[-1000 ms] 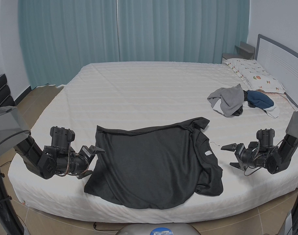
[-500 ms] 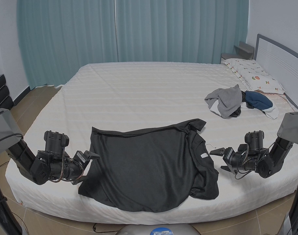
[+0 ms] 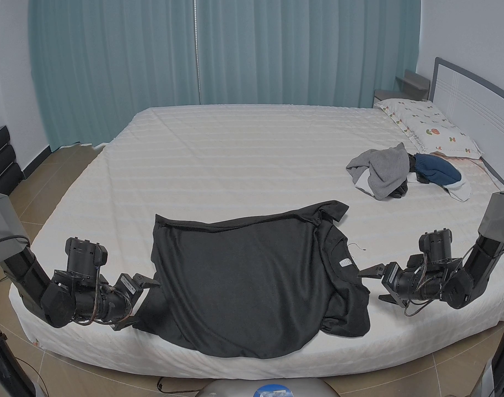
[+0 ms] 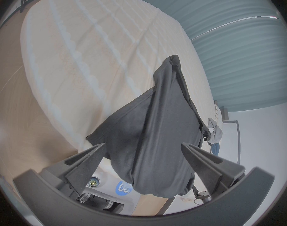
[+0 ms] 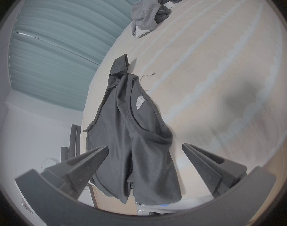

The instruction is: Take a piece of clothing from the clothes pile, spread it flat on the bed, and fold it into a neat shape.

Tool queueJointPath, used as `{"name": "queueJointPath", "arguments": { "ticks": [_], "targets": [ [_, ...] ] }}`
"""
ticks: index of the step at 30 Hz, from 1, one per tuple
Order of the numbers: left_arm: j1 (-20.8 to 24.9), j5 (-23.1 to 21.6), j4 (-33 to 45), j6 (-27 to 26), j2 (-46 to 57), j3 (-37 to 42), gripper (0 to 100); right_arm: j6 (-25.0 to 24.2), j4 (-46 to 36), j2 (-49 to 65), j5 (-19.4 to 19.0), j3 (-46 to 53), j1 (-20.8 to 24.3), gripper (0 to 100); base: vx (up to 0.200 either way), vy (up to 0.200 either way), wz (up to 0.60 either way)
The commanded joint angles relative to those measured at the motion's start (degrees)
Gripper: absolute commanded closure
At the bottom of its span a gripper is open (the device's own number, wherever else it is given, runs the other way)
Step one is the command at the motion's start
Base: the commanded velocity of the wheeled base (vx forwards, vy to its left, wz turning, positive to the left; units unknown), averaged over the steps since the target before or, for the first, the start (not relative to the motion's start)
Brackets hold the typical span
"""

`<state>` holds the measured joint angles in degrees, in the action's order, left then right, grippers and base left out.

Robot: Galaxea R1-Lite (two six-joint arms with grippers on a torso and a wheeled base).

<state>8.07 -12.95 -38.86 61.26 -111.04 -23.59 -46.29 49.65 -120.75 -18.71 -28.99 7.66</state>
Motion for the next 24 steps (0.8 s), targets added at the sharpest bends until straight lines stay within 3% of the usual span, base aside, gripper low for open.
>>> {"name": "queueJointPath", "arguments": {
  "ticks": [1,6,16,24],
  "targets": [
    [0.2,0.7,-1.7,-0.3,-0.8,1.4,0,0.1,0.1,1.0,-0.1,1.2,-0.4,0,0.000,0.000,0.00],
    [0.2,6.0,-2.4,-0.7,-5.6,0.1,0,0.1,0.1,0.6,-0.1,1.0,0.0,0,0.000,0.000,0.00],
    [0.5,8.9,-4.4,-4.5,-10.1,-2.6,0,0.1,0.2,-0.4,-0.1,0.8,0.2,0,0.000,0.000,0.00],
    [0.6,11.3,-4.0,-4.6,-12.4,-6.7,0,0.1,0.2,-0.5,0.0,1.0,0.3,0,0.000,0.000,0.00]
  ]
}}
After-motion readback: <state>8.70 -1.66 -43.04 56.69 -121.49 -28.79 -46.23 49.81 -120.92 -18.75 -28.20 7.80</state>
